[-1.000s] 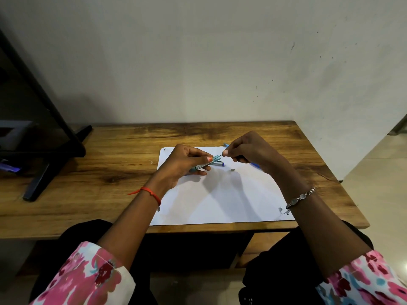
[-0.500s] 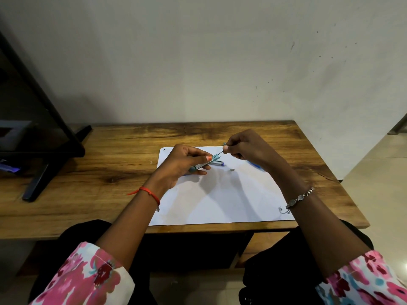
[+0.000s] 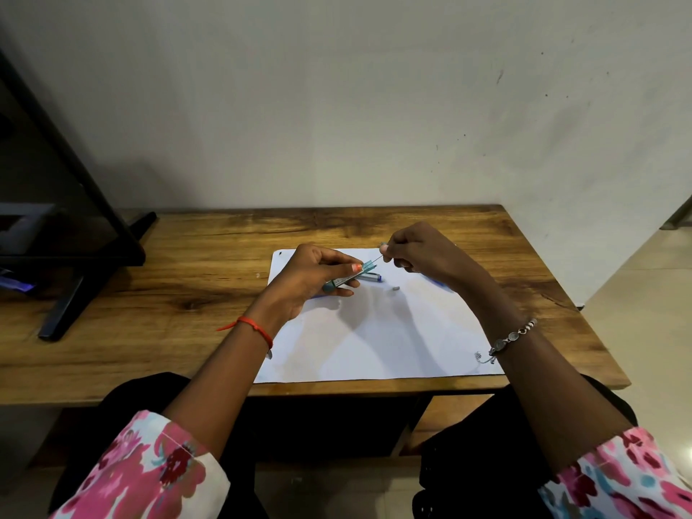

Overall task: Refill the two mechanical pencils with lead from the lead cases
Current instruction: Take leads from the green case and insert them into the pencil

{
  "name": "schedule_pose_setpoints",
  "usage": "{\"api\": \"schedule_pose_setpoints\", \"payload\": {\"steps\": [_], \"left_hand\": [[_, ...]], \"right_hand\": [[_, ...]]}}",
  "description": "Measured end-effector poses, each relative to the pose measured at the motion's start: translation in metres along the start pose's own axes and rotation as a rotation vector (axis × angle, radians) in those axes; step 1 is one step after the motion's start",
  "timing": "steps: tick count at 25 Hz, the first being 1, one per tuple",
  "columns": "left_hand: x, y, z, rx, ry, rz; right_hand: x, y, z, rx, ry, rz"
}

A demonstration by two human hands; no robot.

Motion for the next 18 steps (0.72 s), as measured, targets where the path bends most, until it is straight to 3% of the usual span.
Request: {"api": "schedule_pose_setpoints", "payload": {"steps": [5,13,18], "left_hand": [[-0.001,0.001,0.002,-0.014,-0.003,-0.023],[-0.005,0.011,0.006,-0.108,0.012,-0.038],[0.002,0.006,0.002,-0.104,0.078,-0.071]], "right_hand": [[-0.007,0.005,-0.002,-0.018,-0.037,-0.008],[-0.044,0.002,0.003,-0.031,-0.280,-0.053],[-0.035,0.008,0.001,-0.058,-0.201,-0.089]]}}
Point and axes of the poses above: each hand's wrist, its own z-axis towards the middle knuckle, its own x-axis out of the palm, y = z × x, the point moved 8 cm from there along z, towards the middle knuckle, and after that the axes turned 12 degrees about -y, right-handed, at the moved point
